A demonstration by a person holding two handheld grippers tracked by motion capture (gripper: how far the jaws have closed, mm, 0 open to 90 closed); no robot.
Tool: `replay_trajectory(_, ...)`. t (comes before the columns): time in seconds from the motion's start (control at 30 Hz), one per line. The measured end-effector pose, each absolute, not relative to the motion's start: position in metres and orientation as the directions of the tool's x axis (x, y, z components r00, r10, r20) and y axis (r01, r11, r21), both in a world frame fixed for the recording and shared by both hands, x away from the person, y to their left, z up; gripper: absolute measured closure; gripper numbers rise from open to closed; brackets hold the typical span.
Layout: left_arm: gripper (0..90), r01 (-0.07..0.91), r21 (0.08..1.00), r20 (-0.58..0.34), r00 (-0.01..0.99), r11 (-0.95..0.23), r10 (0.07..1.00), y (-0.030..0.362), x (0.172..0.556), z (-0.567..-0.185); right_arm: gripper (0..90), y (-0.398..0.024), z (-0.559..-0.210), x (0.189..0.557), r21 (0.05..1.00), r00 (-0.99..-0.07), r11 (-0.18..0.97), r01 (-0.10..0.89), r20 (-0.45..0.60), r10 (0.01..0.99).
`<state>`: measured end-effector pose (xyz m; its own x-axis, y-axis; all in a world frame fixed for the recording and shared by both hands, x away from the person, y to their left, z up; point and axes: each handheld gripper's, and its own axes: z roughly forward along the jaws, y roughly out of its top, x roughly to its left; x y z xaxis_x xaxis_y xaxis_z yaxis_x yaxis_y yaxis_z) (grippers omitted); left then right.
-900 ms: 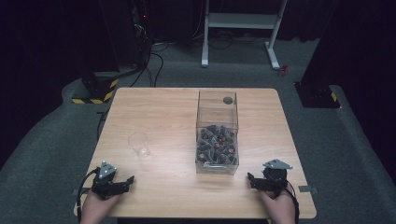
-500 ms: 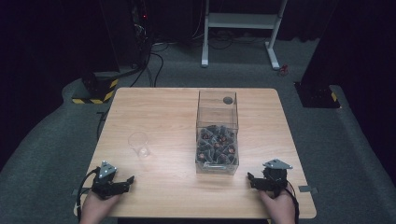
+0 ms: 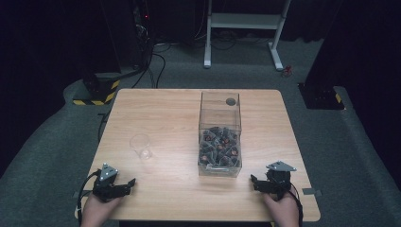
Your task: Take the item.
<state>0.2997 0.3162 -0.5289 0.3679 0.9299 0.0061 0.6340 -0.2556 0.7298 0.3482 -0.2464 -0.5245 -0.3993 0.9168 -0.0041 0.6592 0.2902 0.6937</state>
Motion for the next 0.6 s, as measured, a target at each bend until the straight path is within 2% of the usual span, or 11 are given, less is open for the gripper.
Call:
replay_trajectory(0.23,24.0,0.63,0.731,0.0,0.386,-0.263,0.922,0.315,0.296,-0.527,8.1,-0.246,-0.525,0.348,0.694,-0.399,0.29,0.659,-0.004,0.917)
replay_trajectory(0.6,27.4,0.599,0.768,-0.023,0.38,-0.227,0.925,0.314,0.291,-0.518,8.2,-0.247,-0.525,0.349,0.696,-0.404,0.296,0.654,-0.009,0.915)
